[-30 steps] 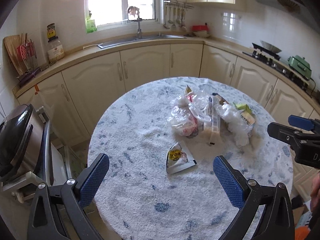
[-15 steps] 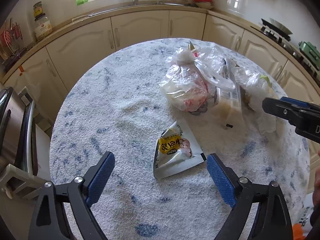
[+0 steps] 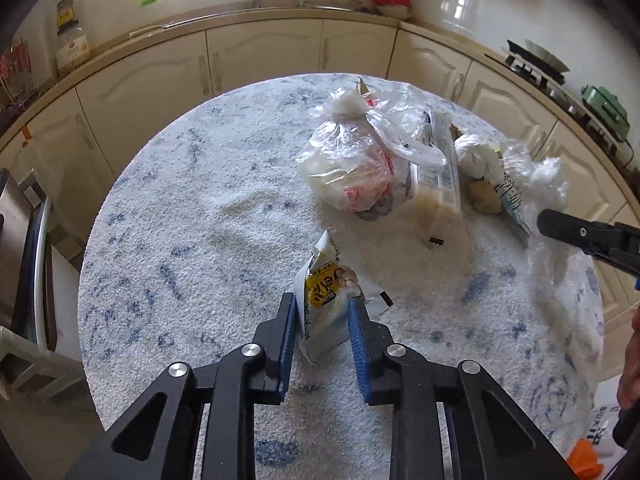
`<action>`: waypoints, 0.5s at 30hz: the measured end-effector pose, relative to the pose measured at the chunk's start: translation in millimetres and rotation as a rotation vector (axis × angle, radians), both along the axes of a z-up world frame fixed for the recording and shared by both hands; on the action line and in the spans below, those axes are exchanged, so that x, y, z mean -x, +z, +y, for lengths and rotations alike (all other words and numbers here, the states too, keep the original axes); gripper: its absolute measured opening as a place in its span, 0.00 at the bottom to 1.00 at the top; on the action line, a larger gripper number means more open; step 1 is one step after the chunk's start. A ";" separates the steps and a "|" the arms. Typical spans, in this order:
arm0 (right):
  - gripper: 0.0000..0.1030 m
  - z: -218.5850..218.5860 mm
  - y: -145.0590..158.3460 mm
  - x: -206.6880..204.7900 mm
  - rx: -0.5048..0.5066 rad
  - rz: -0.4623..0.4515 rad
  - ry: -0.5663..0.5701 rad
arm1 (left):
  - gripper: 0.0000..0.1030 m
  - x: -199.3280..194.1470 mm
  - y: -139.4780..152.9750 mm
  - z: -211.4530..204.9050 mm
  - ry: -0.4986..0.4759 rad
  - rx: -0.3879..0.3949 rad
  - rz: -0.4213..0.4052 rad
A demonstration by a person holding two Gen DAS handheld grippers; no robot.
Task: Collect trash
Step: 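Grasp the yellow-labelled wrapper with the left tool while the right grasps clear plastic, then carry the wrapper and clear plastic from the table to the blue bin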
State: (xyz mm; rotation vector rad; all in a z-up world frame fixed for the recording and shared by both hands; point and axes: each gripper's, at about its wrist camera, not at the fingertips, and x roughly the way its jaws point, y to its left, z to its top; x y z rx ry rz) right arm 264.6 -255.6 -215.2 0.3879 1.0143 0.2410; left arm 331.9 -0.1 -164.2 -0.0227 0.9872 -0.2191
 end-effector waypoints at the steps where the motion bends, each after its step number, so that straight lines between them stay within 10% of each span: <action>1: 0.20 -1.5 1.9 5.3 -0.014 0.000 -0.001 | 0.17 0.8 0.2 3.7 0.001 0.009 0.001; 15: 0.20 -2.6 10.3 39.9 -0.048 -0.022 0.012 | 0.10 16.8 5.0 -5.8 -0.055 0.008 -0.022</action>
